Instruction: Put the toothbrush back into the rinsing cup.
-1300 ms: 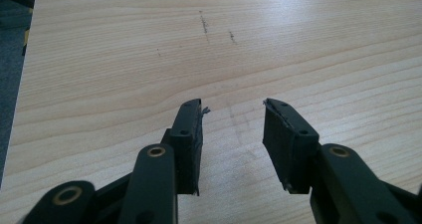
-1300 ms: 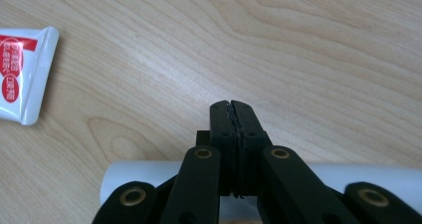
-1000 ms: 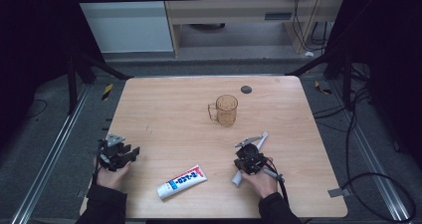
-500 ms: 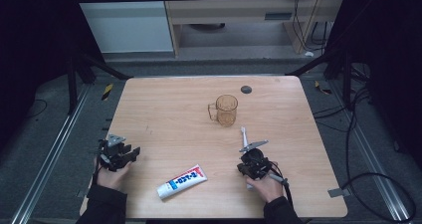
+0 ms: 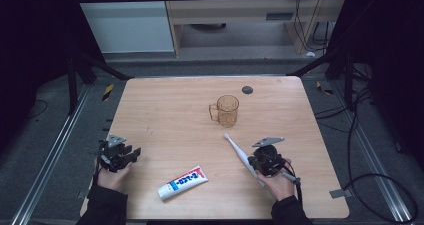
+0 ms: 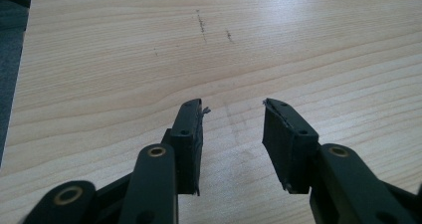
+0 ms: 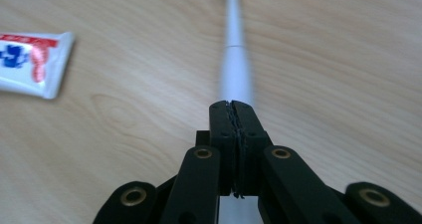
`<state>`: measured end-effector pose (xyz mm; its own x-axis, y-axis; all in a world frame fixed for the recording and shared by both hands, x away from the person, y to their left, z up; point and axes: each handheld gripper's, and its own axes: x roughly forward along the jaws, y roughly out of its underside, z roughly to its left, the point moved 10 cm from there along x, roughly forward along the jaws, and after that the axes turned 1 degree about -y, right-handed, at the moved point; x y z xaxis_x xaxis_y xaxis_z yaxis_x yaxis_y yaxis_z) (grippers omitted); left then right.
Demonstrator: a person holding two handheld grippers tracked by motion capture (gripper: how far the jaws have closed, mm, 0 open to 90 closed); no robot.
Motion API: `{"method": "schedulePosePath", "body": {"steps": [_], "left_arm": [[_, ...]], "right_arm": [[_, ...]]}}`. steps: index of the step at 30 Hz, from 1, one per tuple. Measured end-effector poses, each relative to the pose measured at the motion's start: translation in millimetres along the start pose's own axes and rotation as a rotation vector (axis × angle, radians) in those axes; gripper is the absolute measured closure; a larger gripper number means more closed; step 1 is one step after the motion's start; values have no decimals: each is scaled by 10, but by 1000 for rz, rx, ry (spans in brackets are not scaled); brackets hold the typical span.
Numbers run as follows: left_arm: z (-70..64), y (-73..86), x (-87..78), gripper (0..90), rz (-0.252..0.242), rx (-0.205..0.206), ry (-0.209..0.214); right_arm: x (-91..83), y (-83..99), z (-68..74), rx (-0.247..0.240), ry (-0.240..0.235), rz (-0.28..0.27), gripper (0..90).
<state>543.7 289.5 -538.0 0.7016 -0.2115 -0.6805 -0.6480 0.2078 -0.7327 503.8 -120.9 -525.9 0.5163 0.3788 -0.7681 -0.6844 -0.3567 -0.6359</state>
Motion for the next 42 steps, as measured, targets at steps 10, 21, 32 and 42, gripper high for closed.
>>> {"method": "schedulePosePath", "body": {"steps": [10,21,32,42], "left_arm": [[-7,-6,-8,589,-3,-2,2],[-6,-5,-7,590,-1,-1,2],[-7,-6,-9,590,-2,-1,1],[-6,-7,-10,589,-3,-1,1]], "right_arm": [[-30,317,-398,65,94,60,890],[-27,439,-405,72,96,92,890],[-46,503,-390,79,85,103,889],[-52,531,-383,83,77,115,886]]}}
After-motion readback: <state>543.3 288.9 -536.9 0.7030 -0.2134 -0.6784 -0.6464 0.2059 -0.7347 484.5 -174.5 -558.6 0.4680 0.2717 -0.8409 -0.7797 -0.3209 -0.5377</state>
